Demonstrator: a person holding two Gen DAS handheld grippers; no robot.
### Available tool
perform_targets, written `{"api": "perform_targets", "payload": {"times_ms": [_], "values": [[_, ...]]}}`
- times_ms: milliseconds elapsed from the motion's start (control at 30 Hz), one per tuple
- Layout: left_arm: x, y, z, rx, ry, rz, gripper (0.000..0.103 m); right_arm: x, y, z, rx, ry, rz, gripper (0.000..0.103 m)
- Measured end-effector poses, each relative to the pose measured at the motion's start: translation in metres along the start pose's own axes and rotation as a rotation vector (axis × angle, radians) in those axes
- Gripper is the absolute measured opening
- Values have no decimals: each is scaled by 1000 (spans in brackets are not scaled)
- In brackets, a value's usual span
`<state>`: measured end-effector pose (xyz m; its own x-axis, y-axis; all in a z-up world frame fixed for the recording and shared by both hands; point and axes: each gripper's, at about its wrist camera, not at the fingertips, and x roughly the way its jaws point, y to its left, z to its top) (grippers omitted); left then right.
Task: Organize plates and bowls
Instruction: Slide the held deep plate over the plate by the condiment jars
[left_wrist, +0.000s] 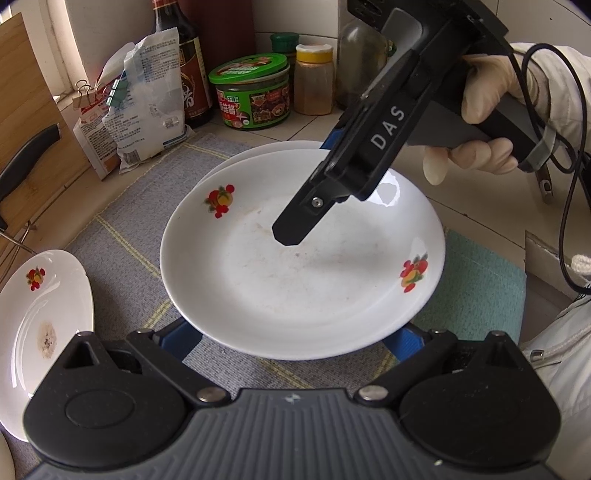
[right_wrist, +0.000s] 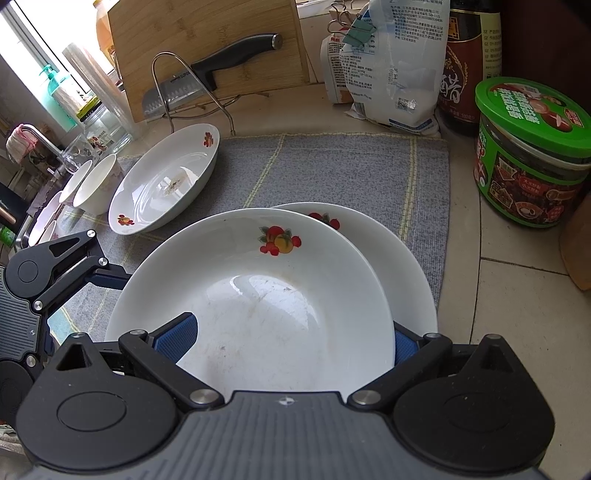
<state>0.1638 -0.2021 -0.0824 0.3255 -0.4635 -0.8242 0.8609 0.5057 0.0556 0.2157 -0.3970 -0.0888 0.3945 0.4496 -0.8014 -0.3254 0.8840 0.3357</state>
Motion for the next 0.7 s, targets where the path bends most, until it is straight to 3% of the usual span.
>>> {"api": "perform_targets", "payload": {"times_ms": [700], "values": [[8, 3, 4, 38, 44, -10, 100, -6, 0, -4, 12, -8, -20, 103]]}}
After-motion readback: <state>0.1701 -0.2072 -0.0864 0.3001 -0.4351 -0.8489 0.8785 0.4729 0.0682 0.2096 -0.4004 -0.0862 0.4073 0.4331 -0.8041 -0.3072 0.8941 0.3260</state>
